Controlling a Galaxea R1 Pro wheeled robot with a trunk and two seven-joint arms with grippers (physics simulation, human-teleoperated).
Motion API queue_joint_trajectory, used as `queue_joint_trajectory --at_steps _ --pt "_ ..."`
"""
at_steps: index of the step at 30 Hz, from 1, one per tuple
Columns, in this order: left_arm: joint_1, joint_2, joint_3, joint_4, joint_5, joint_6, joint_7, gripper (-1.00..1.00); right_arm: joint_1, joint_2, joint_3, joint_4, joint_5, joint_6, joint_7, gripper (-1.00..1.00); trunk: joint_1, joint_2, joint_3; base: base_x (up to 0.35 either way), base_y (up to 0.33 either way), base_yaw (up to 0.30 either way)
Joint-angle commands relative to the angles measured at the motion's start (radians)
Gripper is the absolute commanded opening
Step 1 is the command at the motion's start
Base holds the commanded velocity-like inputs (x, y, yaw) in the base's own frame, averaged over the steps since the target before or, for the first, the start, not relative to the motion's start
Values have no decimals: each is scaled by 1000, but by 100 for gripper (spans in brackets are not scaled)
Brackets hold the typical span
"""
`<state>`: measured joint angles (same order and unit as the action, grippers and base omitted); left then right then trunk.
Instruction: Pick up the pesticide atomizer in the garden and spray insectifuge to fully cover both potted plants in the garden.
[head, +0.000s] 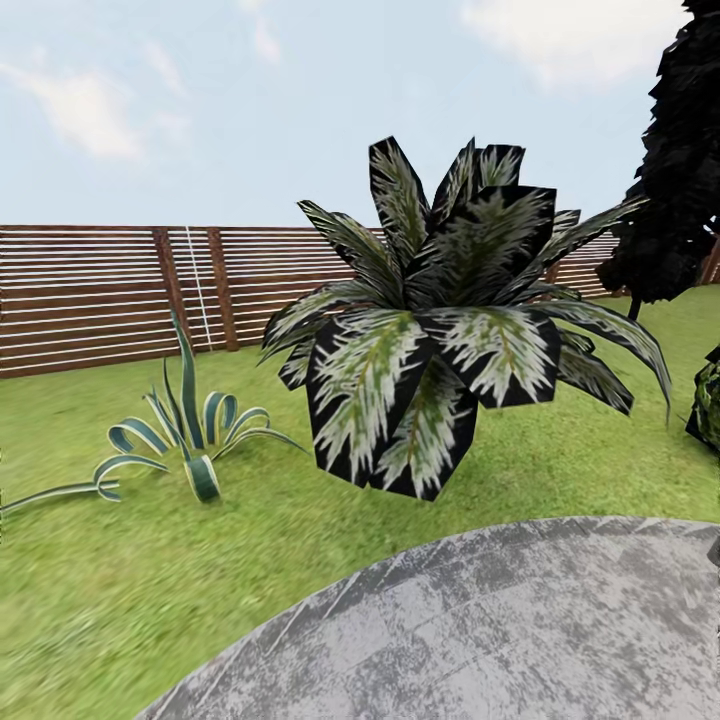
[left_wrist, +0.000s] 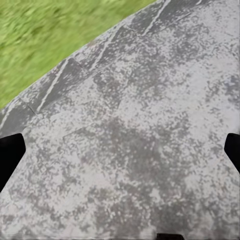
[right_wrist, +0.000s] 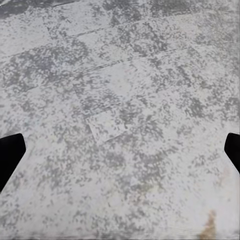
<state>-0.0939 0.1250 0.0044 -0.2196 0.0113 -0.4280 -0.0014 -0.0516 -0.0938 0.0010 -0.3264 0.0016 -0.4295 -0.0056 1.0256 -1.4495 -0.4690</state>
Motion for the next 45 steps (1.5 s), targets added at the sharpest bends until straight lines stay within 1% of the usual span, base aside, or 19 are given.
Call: queue_joint_trajectory --at_steps 1,5,14,21,28,34,39,45 --pt "-1 -2 0 1 1 -5 0 100 -1 0 0 2 0 -3 -1 100 -1 -1 -1 -270 99 0" --pt "-1 -6 -3 -5 1 -6 0 100 -1 0 0 3 0 -3 -1 100 -1 -1 -1 -277 199 -78" --pt "-2 -10 -3 -6 1 -6 -2 100 -1 -11 -9 2 -2 -3 -1 100 -1 -1 -1 -271 242 -243" --pt "-1 -1 -4 -3 0 -6 -2 100 -1 -12 -7 4 -1 -3 -1 100 -1 -1 -1 -248 225 -265" --pt "-1 -1 -13 5 -12 -6 -2 100 -1 -13 -9 3 -2 -4 -2 100 -1 -1 -1 -48 41 -266" --pt "-1 1 -7 8 -6 -6 -2 100 -1 -13 -7 3 -1 -5 -2 100 -1 -1 -1 -3 2 -266" --pt "-1 -3 -14 9 -14 -6 -2 100 -1 -14 -8 4 0 -5 -2 100 -1 -1 -1 0 0 -266" --pt "-1 -1 -15 9 -16 -5 -2 100 -1 -14 -8 4 0 -5 -2 100 -1 -1 -1 0 0 -266"
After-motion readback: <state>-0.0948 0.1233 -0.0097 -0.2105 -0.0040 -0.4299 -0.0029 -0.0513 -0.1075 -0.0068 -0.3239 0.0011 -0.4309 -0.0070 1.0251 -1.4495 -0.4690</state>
